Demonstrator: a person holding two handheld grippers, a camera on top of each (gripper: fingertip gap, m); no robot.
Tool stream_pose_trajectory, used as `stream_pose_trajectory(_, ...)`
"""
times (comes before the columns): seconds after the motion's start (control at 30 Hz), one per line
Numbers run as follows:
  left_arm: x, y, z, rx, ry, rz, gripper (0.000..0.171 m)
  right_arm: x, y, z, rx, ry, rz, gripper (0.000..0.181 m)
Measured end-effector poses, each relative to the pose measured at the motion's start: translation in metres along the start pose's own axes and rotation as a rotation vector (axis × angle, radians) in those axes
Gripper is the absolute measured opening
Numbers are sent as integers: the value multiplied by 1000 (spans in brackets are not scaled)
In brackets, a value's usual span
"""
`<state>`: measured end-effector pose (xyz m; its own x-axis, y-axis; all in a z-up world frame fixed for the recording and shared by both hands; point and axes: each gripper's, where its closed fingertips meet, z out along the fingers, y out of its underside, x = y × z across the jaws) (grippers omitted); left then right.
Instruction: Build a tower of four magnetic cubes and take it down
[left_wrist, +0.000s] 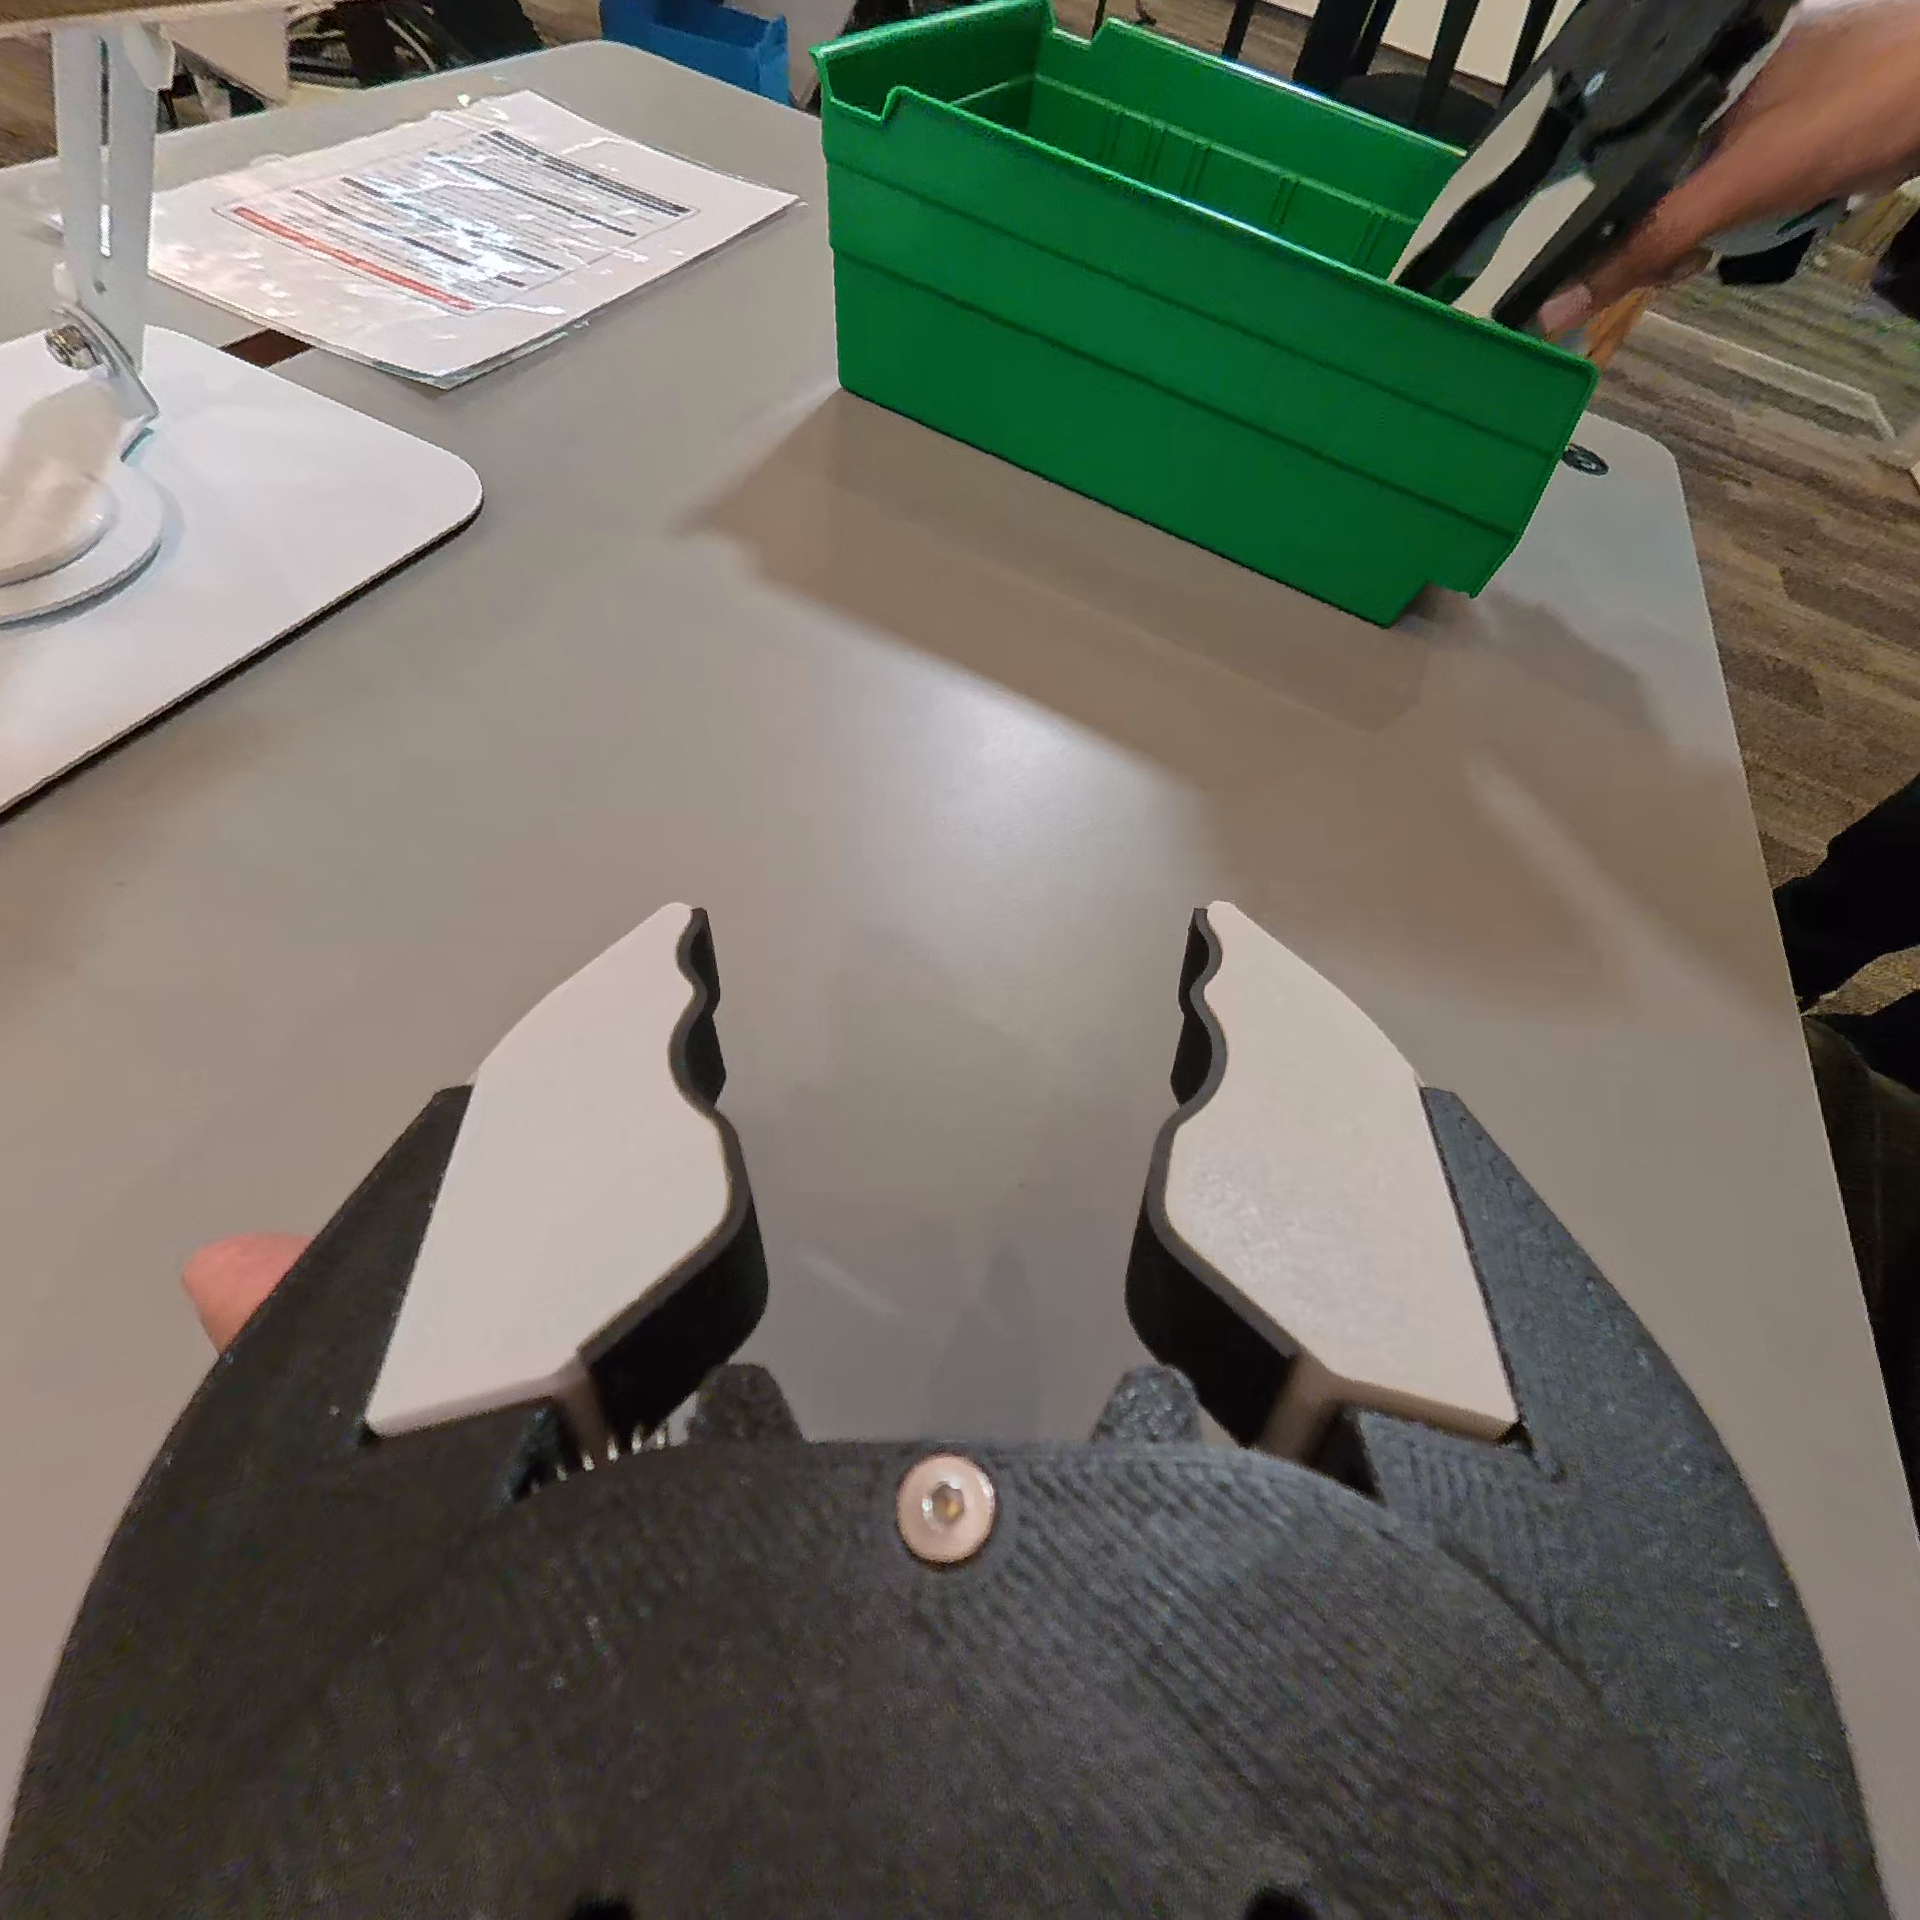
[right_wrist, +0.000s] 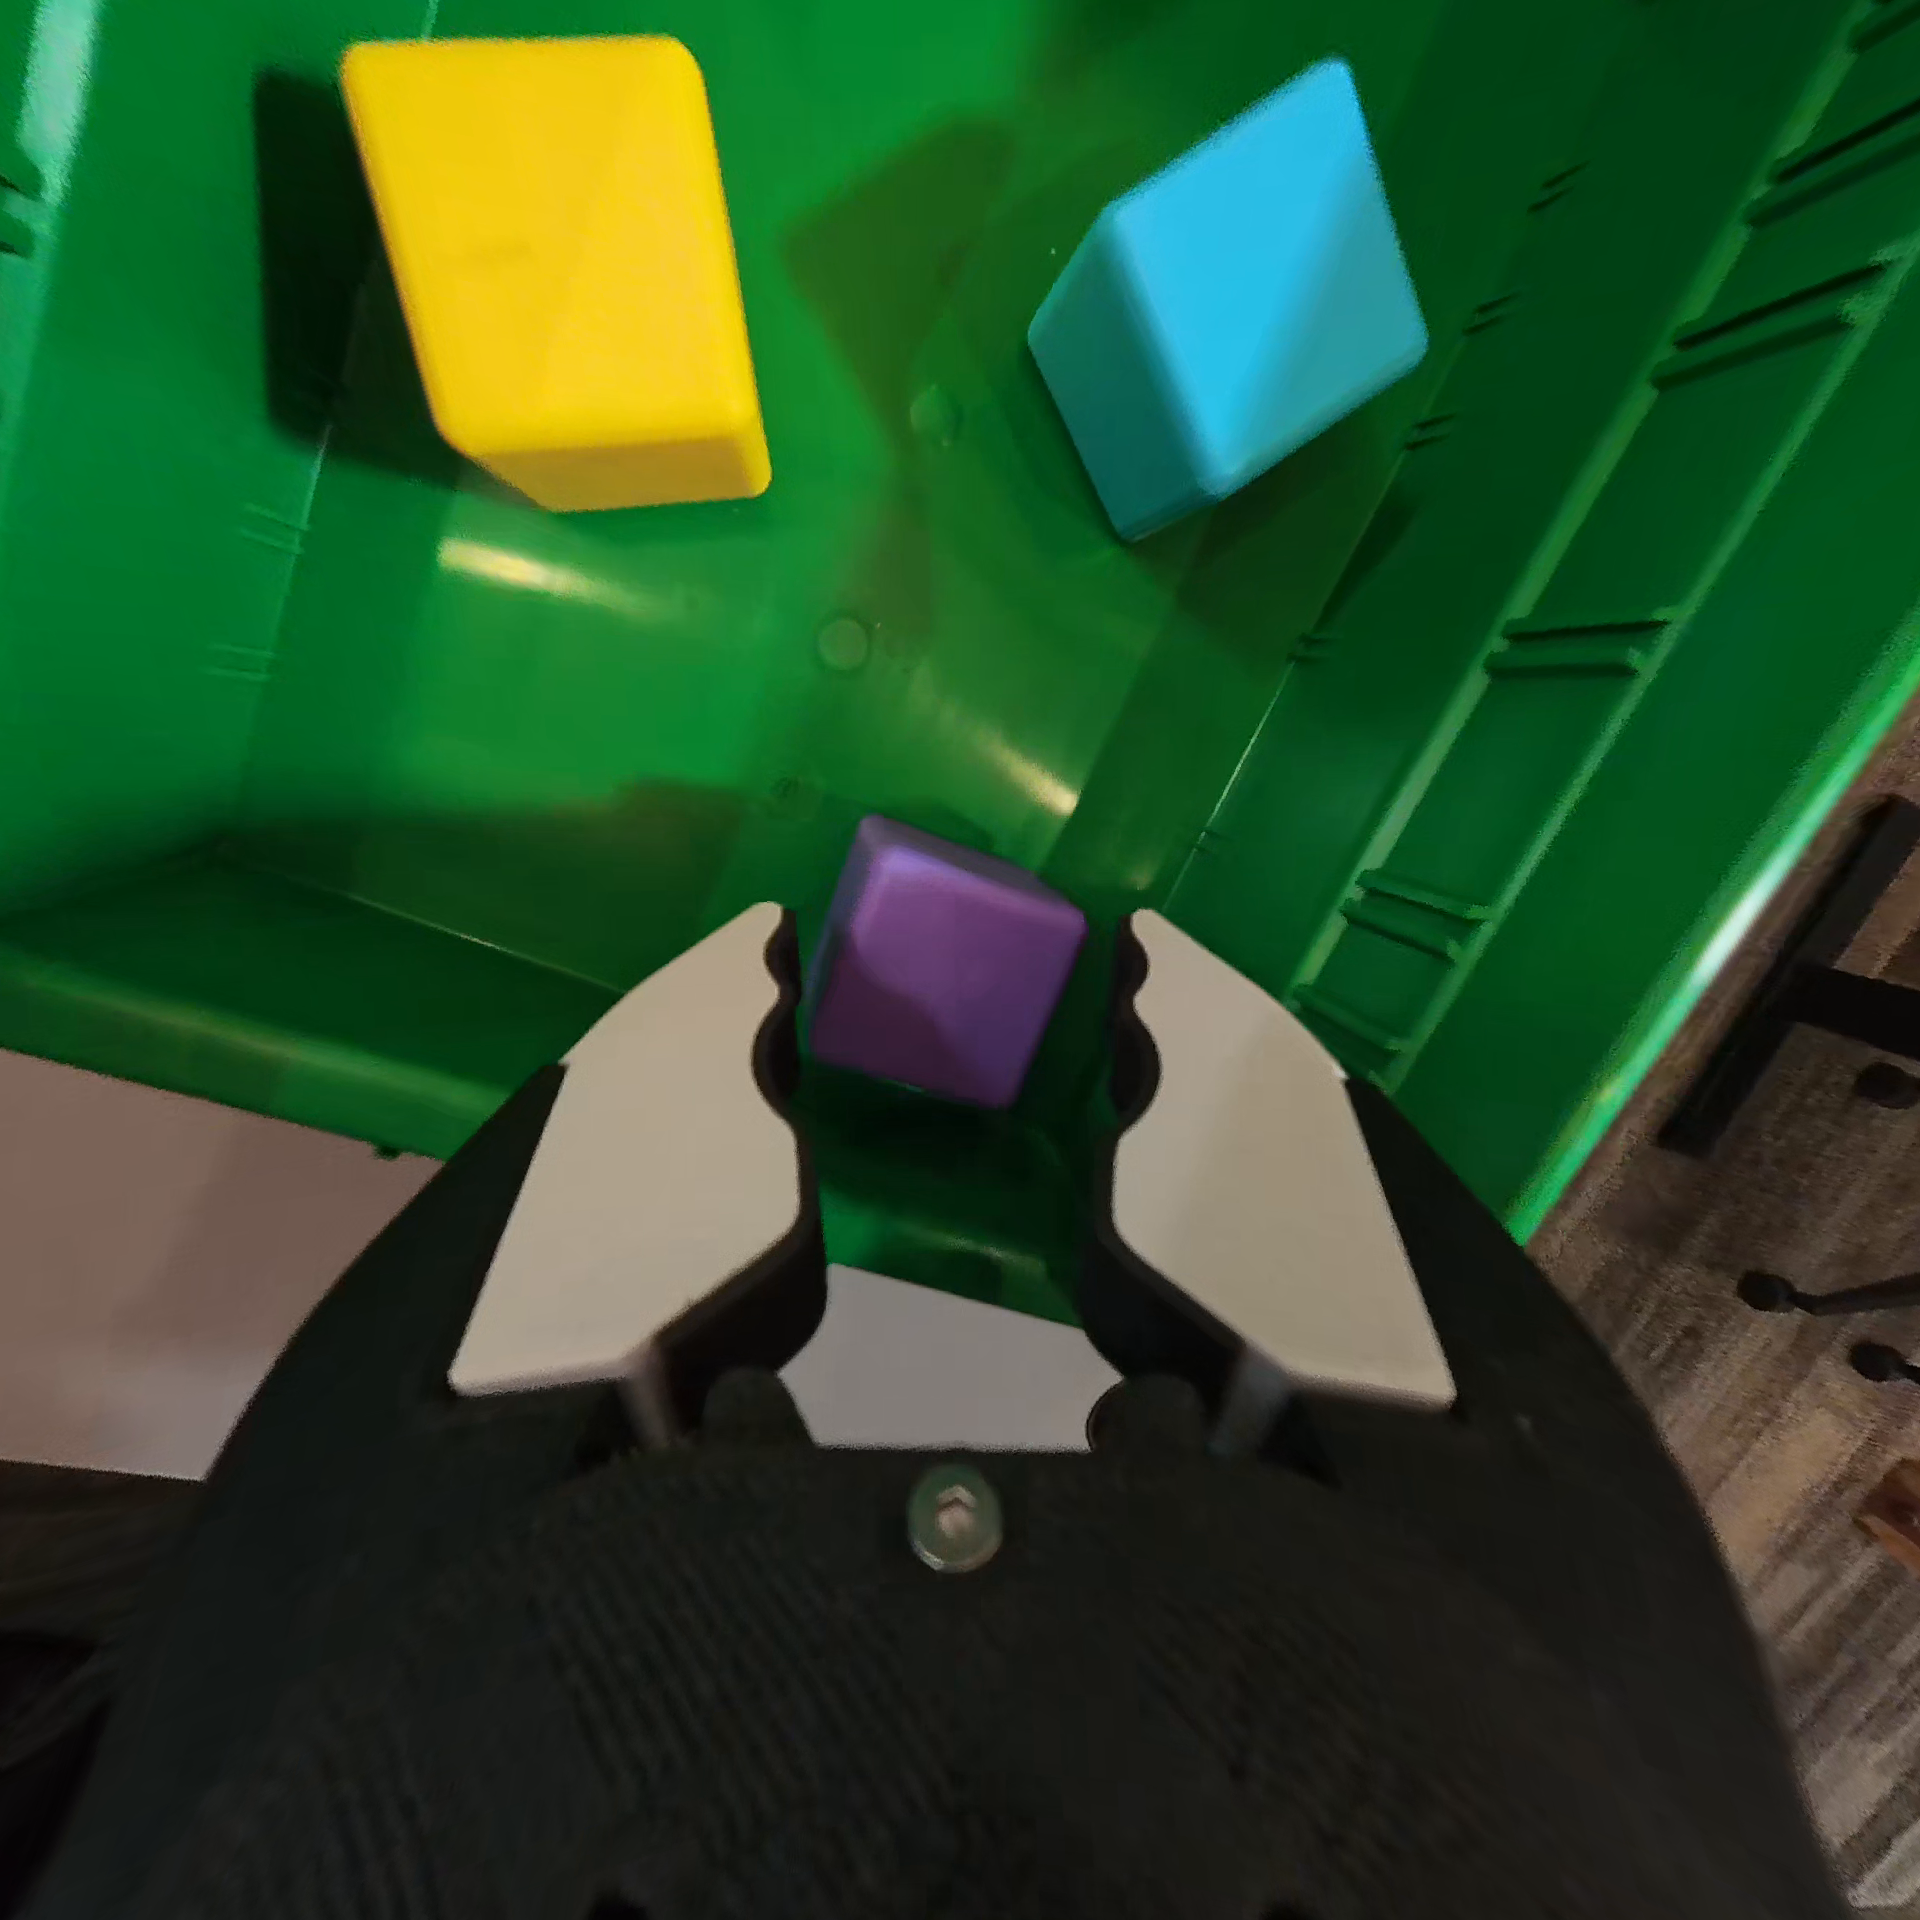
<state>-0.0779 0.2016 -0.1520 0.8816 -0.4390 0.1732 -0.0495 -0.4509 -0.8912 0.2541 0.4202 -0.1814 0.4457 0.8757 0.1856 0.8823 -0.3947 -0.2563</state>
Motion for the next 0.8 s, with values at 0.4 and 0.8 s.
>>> stream_pose_trajectory(0.4, 2, -5, -1, 23, -4, -4, 87, -12, -30, -50, 215, 51, -29, 61)
stream_pose_trajectory(0.8, 4, -20, -5, 84, -36, -6, 87, -42, -72, -127, 745, 57, 127, 72)
